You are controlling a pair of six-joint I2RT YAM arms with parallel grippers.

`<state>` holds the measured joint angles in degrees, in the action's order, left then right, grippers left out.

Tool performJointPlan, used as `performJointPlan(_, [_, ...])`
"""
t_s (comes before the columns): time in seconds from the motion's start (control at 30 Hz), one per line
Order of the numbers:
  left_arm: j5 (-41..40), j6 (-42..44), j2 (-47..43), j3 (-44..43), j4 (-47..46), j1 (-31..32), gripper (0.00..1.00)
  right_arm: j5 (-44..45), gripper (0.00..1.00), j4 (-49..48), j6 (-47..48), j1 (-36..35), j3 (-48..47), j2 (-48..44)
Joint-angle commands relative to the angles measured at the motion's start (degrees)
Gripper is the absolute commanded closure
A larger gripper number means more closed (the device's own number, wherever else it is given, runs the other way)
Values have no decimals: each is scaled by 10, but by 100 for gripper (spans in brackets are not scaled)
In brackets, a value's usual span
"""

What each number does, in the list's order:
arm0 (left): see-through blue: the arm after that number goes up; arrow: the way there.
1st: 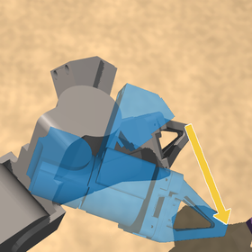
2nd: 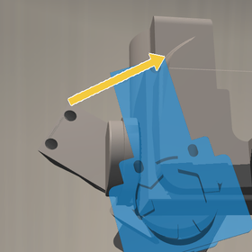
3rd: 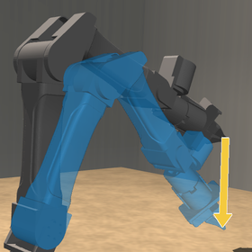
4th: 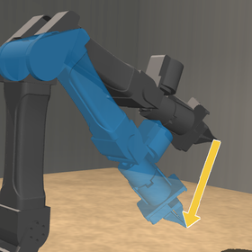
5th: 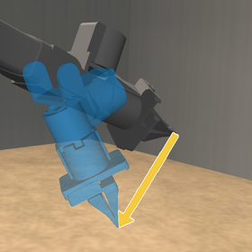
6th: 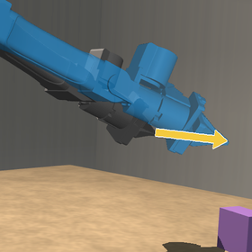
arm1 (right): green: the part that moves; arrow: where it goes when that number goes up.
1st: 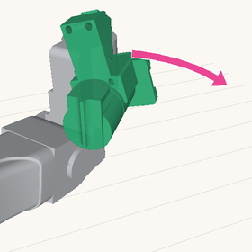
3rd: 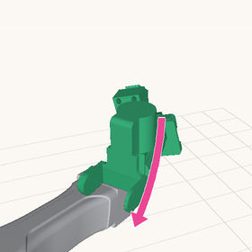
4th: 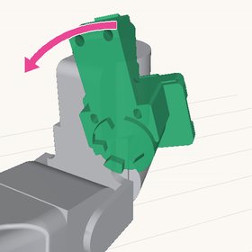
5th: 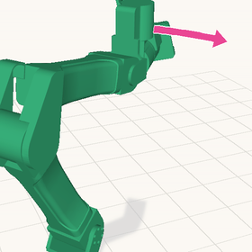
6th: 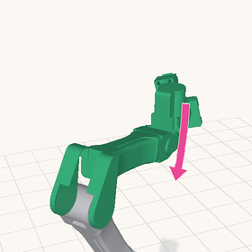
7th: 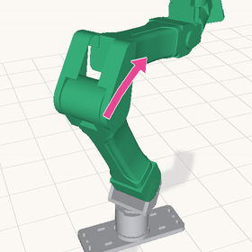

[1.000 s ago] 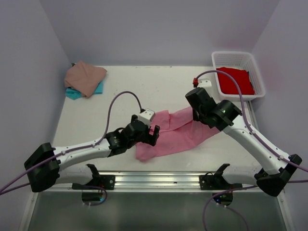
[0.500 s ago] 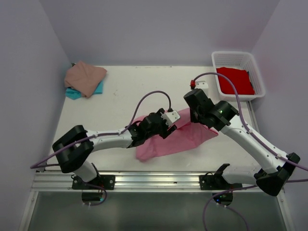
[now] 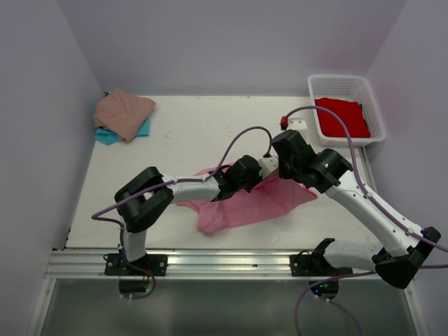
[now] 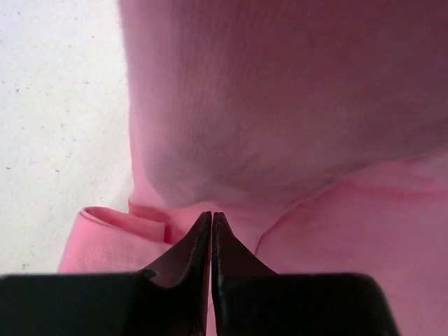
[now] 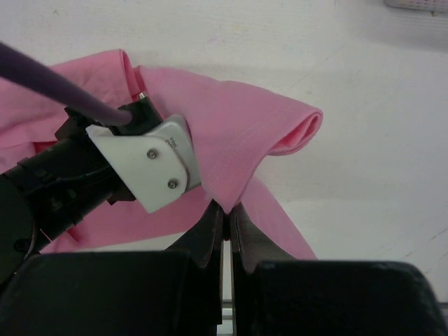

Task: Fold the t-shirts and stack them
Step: Move the tshirt to the center of the board

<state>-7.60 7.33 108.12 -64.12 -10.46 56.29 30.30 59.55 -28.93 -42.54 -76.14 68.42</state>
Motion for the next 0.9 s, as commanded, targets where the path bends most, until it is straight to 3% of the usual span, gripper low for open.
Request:
performJointPlan(0.0, [-34,-35,4,-68,76,-3,95,12,100,-9,-10,5,1,-19])
performJointPlan(0.3, [-51,-194,36,-163,290,5,97,9,100,-9,-6,13,3,-24])
performJointPlan(0.53, [-59,-293,21,-136,357,28,78,8,100,-8,-5,18,1,-28])
performJointPlan(0.87, [-131,-292,53,-138,356,25,73,2,100,-3,-6,18,-4,-31])
